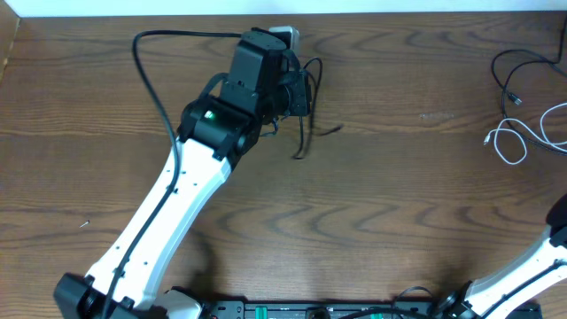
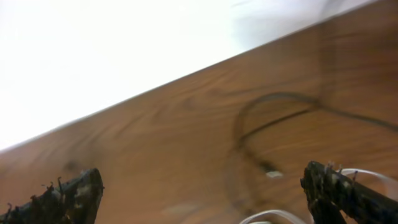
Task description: Untangle cables
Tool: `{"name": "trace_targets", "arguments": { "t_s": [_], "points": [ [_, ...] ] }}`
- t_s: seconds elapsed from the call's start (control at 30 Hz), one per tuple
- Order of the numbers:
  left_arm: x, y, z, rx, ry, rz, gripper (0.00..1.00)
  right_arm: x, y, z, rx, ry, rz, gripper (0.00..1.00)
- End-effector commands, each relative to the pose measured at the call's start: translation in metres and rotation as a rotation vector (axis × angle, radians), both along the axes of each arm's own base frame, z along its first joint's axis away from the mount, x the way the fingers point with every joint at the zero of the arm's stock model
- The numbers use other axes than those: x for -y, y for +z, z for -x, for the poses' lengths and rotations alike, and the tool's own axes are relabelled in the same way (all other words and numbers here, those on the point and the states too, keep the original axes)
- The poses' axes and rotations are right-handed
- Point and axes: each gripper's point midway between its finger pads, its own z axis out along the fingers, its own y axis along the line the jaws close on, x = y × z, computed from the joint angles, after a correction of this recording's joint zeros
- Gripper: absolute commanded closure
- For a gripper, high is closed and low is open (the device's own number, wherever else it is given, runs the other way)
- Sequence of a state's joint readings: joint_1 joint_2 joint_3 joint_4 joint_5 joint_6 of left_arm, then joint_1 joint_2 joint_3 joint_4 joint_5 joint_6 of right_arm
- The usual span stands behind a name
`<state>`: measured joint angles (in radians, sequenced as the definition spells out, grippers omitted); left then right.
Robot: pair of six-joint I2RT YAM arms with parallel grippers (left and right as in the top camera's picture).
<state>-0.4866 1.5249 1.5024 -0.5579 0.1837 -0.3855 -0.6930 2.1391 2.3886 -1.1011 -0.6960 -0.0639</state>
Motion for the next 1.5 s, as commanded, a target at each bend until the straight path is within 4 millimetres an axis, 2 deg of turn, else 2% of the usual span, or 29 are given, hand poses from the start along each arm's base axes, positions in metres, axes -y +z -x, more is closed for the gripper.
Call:
{"name": "trace_targets", "arguments": {
  "t_s": [0.0, 0.2, 0.23, 0.33, 0.5, 0.73, 0.87, 1.0, 1.17, 1.3, 1.47],
  "points": [
    [0.001, 0.019, -0.005, 0.029, 0.054, 0.076, 0.93, -0.09, 0.044, 0.003, 0.11, 0.298, 0.026, 0.01],
    [-0.002, 0.038, -0.021, 0.038, 0.154, 0.223, 0.92, -0.198, 0.041, 0.005, 0.124, 0.623, -0.008, 0.01],
    [-0.005, 0.043, -0.026, 0.038, 0.185, 0.263, 0.93, -0.229, 0.041, 0.005, 0.129, 0.697, -0.021, 0.01],
    [-0.015, 0.049, -0.035, 0.019, 0.258, 0.347, 0.93, -0.281, 0.042, 0.005, 0.13, 0.809, -0.027, 0.01],
    [-0.031, 0.054, -0.045, -0.026, 0.367, 0.462, 0.92, -0.361, 0.044, 0.015, 0.149, 0.983, -0.03, 0.01],
    [-0.041, 0.059, -0.052, -0.071, 0.462, 0.577, 0.93, -0.451, 0.047, 0.041, 0.183, 1.187, -0.028, 0.12],
    [-0.045, 0.06, -0.054, -0.072, 0.477, 0.59, 0.93, -0.483, 0.05, 0.057, 0.2, 1.268, -0.051, 0.16],
    [-0.046, 0.061, -0.055, -0.068, 0.478, 0.592, 0.93, -0.509, 0.054, 0.078, 0.21, 1.355, -0.121, 0.29],
    [-0.046, 0.062, -0.055, -0.065, 0.478, 0.594, 0.93, -0.532, 0.039, 0.088, 0.186, 1.41, -0.142, 0.46],
    [-0.047, 0.062, -0.055, -0.063, 0.48, 0.593, 0.93, -0.544, 0.026, 0.09, 0.16, 1.426, -0.206, 0.59],
    [-0.047, 0.062, -0.055, -0.062, 0.483, 0.592, 0.93, -0.55, 0.029, 0.093, 0.196, 1.464, -0.279, 0.62]
  ]
}}
